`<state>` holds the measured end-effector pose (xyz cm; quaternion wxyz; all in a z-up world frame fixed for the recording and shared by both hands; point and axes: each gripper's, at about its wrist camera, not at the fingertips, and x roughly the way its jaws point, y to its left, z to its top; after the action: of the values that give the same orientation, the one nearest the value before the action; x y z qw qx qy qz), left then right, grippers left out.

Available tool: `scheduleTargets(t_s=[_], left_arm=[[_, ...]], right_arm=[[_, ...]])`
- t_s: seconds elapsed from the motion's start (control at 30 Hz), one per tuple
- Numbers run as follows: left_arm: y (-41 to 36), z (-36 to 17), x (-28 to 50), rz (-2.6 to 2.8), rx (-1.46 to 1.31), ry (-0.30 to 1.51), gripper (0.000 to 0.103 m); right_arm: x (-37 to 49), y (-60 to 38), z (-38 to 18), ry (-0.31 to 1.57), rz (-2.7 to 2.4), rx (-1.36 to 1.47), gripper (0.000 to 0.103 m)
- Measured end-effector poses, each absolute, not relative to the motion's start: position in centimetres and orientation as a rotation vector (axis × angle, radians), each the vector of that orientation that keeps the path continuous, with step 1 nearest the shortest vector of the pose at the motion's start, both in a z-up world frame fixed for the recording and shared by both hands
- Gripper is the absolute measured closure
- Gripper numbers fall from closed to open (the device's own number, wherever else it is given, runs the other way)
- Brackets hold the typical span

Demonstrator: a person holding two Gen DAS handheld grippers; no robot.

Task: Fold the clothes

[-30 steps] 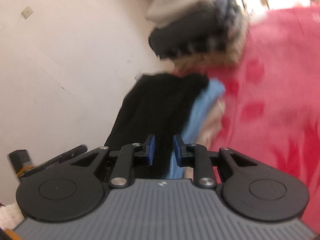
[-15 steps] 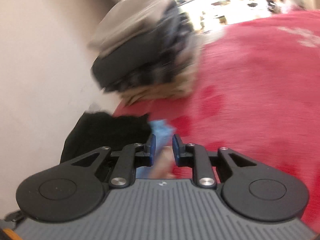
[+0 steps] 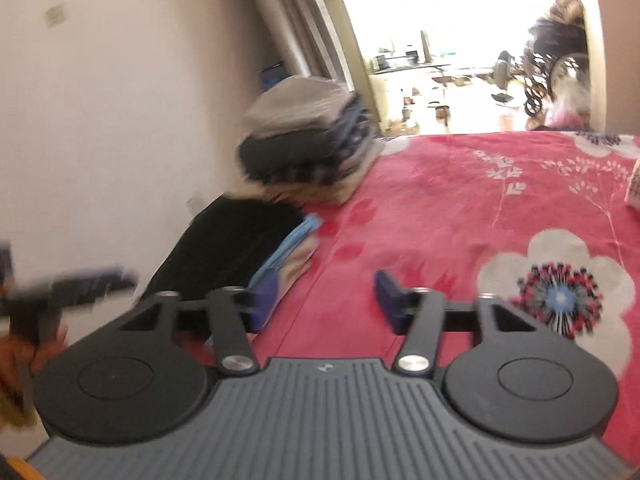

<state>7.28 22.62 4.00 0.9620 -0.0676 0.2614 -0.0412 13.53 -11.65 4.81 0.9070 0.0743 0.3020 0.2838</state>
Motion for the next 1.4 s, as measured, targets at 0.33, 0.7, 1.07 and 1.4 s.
scheduleTargets(t_s=[0.33,0.7,1.07,1.4], left_arm=[[19.0,7.5,-3.1,-0.005,-0.200,0.570,0.003],[21.3,8.0,-9.8,0.221,-0.304,0.598,0.000],[19.7,7.7,-9.9,0.247,-0.290,0.627,0.000],[17.6,7.6,-9.0,0.341,-0.140,0.653,0.000]], right_arm=[[1.2,-7.0,4.0,0.658,0.505,0.120,0.018],[-4.7,-2.6,4.6,0.587,0.502,0.025,0.001],[-4.3,-3.6,4.2,0.613,0.346,0.082,0.001],[-4.9,-3.0,3.0,0.605,0.329,-0.026,0.001]])
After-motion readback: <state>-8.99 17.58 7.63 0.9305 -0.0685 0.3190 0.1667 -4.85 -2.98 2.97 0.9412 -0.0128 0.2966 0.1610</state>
